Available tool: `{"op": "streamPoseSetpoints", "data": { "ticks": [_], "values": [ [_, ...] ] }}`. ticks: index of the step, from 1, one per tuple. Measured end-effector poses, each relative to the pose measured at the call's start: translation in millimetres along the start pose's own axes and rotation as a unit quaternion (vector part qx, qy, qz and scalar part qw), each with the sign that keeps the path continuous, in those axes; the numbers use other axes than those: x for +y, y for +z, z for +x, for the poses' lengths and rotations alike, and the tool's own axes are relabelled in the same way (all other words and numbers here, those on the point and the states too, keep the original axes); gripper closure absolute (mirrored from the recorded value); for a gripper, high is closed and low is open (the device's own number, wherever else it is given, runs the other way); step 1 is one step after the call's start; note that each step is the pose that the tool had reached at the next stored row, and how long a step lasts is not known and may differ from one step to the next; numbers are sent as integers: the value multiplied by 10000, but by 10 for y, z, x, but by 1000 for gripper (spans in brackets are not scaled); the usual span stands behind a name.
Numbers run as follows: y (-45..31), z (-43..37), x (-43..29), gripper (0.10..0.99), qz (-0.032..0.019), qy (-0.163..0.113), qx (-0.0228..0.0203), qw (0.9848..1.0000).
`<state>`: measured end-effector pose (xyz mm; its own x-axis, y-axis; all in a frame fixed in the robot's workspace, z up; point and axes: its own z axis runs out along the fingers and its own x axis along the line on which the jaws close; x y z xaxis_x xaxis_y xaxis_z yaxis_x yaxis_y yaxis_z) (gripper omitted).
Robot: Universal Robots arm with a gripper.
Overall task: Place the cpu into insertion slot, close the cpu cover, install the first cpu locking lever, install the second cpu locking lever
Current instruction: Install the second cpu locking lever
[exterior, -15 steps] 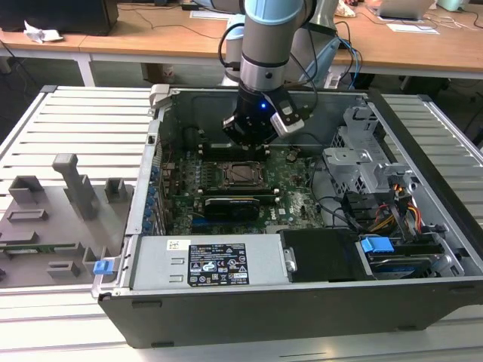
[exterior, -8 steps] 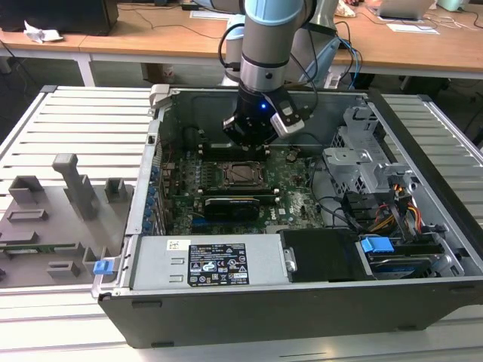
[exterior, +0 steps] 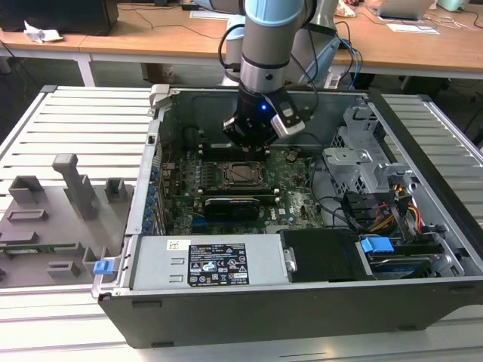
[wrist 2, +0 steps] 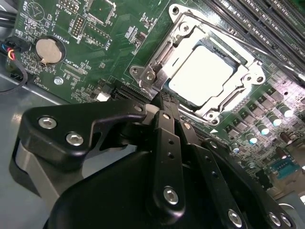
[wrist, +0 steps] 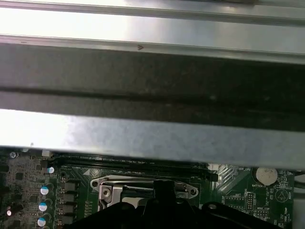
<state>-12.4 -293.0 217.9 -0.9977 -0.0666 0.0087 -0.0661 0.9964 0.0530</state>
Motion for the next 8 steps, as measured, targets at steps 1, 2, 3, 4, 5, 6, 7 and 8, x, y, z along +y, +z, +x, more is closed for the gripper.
{"op": "streamPoseSetpoints", "data": {
  "ticks": [1, 2, 3, 4, 5, 6, 7, 8],
  "values": [
    [0, 0, -6, 980, 0, 0, 0, 10000],
    [-6, 1, -7, 980, 2, 0, -2, 10000],
    [-26, 1, -6, 980, 1, -1, -4, 10000],
    [-64, 1, -4, 980, 1, -1, -7, 10000],
    [-117, 1, -1, 980, 1, 0, -7, 10000],
    [-148, 2, 1, 980, 1, 0, -7, 10000],
    [-180, 2, 3, 980, 1, 0, -7, 10000],
    [-239, 2, 6, 980, 1, -1, -10, 10000]
  ]
}}
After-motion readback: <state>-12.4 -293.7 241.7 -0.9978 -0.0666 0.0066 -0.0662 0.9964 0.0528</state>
